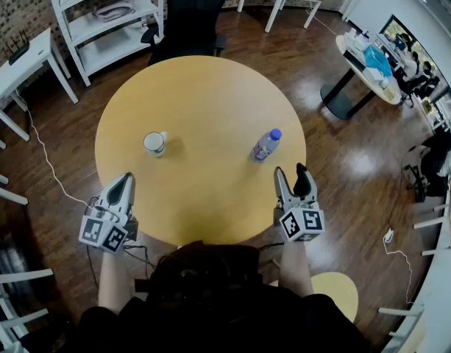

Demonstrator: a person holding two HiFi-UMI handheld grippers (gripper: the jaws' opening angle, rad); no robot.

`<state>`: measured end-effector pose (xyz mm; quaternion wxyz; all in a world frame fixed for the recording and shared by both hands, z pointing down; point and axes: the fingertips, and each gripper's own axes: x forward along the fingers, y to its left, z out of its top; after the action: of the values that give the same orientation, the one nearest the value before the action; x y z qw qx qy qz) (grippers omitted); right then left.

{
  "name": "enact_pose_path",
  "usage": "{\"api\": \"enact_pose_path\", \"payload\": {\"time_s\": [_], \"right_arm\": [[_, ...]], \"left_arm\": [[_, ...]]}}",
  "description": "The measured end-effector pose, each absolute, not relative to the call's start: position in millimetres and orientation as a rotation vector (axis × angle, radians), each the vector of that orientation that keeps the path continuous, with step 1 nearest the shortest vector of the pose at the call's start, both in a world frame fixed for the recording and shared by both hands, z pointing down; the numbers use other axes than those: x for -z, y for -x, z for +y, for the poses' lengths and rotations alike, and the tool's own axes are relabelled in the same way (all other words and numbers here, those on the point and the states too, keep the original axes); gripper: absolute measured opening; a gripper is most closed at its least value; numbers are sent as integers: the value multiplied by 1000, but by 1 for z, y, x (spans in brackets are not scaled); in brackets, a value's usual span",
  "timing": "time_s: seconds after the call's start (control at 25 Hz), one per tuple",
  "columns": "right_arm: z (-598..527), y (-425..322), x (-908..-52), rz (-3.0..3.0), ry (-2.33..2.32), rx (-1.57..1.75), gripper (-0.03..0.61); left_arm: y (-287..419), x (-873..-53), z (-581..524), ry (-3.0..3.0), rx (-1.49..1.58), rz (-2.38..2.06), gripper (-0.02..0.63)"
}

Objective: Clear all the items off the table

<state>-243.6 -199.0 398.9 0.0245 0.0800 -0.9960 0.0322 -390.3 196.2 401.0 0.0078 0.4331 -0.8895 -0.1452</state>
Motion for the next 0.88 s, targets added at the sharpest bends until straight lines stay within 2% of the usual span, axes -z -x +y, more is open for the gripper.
{"api": "enact_pose_path", "payload": {"time_s": [0.32,0.4,0.88], "right_arm": [[-217,267,-421,-3043,-323,-152,301],[-225,275,-431,-3011,-311,-181,390],[-262,334,-510,-2804,-162,-168,390]], "left_arm": [[419,-414,175,-1383,390,-2743,2],[424,-420,160,-1383,383,-2720,2],[442,-458,81,-1366,343,-2567,2]]}}
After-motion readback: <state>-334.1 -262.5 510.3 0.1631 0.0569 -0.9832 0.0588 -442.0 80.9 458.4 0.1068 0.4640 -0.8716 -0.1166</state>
